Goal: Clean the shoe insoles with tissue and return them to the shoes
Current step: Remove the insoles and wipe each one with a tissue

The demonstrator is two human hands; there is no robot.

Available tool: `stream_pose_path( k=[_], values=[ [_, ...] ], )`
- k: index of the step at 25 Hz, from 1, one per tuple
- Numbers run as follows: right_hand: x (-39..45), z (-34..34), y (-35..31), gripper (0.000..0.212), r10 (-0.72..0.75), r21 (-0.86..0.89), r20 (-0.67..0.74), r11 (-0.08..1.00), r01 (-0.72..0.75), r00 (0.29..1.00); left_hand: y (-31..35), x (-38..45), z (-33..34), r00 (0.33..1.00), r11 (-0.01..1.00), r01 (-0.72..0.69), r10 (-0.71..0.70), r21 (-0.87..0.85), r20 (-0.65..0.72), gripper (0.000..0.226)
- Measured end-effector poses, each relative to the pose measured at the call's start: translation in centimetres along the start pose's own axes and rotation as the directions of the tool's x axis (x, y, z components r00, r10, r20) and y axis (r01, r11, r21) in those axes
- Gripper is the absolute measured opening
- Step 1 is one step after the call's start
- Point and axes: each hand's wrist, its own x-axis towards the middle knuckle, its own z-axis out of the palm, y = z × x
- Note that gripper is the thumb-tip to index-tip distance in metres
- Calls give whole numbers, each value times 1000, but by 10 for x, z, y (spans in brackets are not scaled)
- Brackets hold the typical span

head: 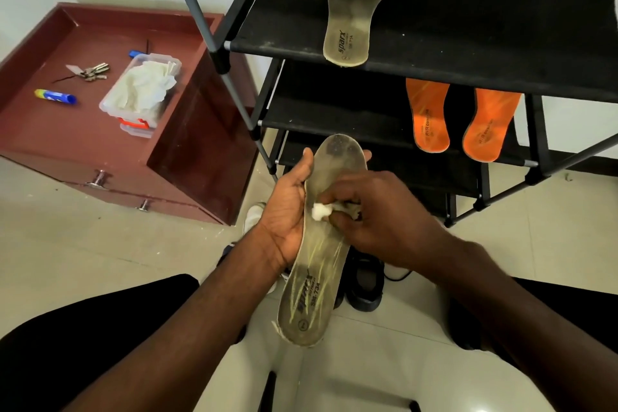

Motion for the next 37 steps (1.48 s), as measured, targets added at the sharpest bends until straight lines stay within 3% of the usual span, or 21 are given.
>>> stream_pose_path(
  k=[2, 4, 5, 8, 10, 12, 14, 15, 18, 19, 22, 23, 27, 31, 34, 37],
  values=[
    [3, -7, 13, 22, 80, -173, -149, 979, -106, 986, -4, 0, 3, 1000, 1000, -12, 12, -15, -11, 66],
    [7, -8, 16, 23, 163, -208, -357, 946, -249, 920, -8, 2, 9, 999, 999, -38, 38, -22, -27, 63],
    [10, -5, 13, 22, 153, -160, -347, 963, -219, 925, -8, 4, 9, 998, 999, -46, 46, -14, -37, 64],
    [8, -2, -2, 21, 27, 88, -46, 996, -23, 999, 0, 9, -1, 999, 999, -41, 41, -8, -1, 73],
    [2, -8, 3, 20, -5, -21, 30, 1000, 5, 1000, 6, 10, -9, 999, 999, -41, 41, -10, -4, 75],
    [1, -8, 16, 18, 85, -151, -100, 983, -100, 991, 8, 11, -10, 998, 998, -55, 55, 1, -9, 77],
    [4, -3, 17, 17, 180, -146, -235, 965, -218, 955, 7, 13, -7, 998, 998, -60, 60, 16, -19, 79],
    [6, 3, 12, 18, 175, -121, -247, 970, -210, 953, 6, 15, -8, 998, 998, -60, 61, 19, -27, 80],
    [2, 14, -10, 19, 47, 93, -77, 995, -40, 996, 8, 15, -15, 993, 995, -92, 94, 34, -69, 77],
    [0, 12, -12, 19, 24, 93, -47, 995, -19, 999, 9, 13, -16, 993, 995, -99, 101, 28, -68, 76],
    [4, 6, 3, 19, 113, -165, -241, 974, -155, 964, 7, 9, -9, 994, 995, -102, 102, -2, -31, 77],
    [5, 6, 5, 19, 159, -178, -273, 961, -212, 949, 6, 10, -8, 995, 995, -96, 96, 0, -32, 77],
    [-1, 13, -13, 18, 64, 118, -52, 991, -58, 997, 7, 11, -10, 994, 996, -83, 81, -21, -74, 78],
    [3, 9, 0, 19, 174, -92, -231, 975, -200, 957, 7, 13, -11, 992, 996, -85, 84, -6, -96, 78],
    [-1, 15, -14, 19, 74, 77, -102, 995, -66, 992, 8, 12, -8, 986, 994, -105, 102, -13, -134, 75],
    [2, 17, -2, 18, 144, -73, -214, 984, -162, 966, 6, 13, -10, 987, 997, -79, 81, 21, -136, 77]
  ],
)
